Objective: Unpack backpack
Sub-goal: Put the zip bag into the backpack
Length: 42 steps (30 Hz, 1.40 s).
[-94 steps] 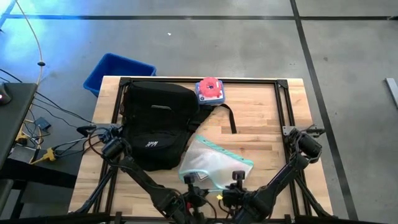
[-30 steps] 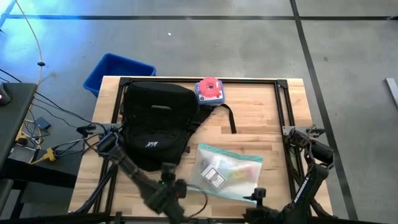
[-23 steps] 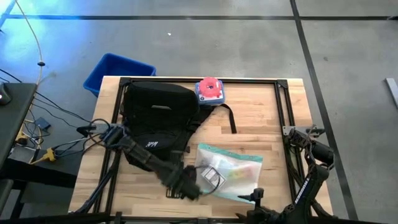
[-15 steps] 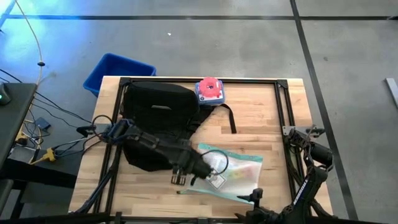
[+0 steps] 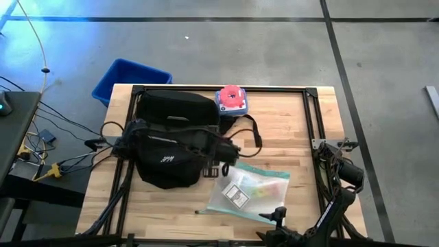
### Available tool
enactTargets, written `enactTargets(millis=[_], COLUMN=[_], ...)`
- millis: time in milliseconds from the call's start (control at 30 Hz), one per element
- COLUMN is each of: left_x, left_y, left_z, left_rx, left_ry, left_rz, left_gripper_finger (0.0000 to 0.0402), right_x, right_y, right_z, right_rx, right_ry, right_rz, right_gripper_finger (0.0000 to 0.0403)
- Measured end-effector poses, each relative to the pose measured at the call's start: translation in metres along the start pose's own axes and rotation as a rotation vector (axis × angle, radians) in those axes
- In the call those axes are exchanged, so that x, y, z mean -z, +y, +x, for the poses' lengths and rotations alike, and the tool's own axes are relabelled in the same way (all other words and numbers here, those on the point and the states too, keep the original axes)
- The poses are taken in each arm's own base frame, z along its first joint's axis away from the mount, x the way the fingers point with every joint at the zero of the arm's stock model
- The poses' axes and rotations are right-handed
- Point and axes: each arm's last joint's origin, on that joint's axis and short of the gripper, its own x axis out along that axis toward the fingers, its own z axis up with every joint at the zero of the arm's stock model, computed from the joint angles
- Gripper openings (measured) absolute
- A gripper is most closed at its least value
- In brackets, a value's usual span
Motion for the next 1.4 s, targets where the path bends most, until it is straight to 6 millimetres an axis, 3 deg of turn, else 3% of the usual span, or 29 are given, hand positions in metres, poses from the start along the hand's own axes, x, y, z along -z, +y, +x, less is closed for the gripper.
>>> enactTargets(millis=[167,333,533,700,867,1100,1267,1400], left_x=[0.016,0.03,0.034,0.042,0.047,0.063,0.081,0.094], left_y=[-0.027,-0.049,-0.067,-0.049,-0.037,-0.053,-0.07,-0.07], left_z=[0.019,0.03,0.054,0.059,0.037,0.026,0.046,0.064], left_rx=[0.243,0.126,-0.032,-0.027,0.048,0.065,-0.056,-0.135], left_ry=[0.195,0.258,0.143,0.321,0.287,0.276,0.316,0.371], left_rz=[-0.163,-0.348,-0.307,-0.285,-0.315,-0.2,-0.096,-0.078], left_gripper_finger=[0.0166,0.0178,0.0179,0.0183,0.0205,0.0238,0.0241,0.0242], right_x=[0.005,0.005,0.003,0.0,-0.001,-0.002,-0.002,-0.002], right_y=[0.004,0.006,0.004,0.003,0.003,0.005,0.005,0.005], right_z=[0.004,0.005,0.007,0.011,0.013,0.013,0.013,0.013], right_rx=[-0.019,-0.026,-0.009,-0.007,-0.015,-0.04,-0.042,-0.043], right_ry=[0.045,0.047,0.024,0.028,0.046,0.056,0.056,0.054], right_rz=[-0.001,-0.002,-0.033,-0.023,-0.034,-0.022,-0.021,-0.019], right_gripper_finger=[0.0323,0.0324,0.0324,0.0324,0.0324,0.0324,0.0324,0.0323])
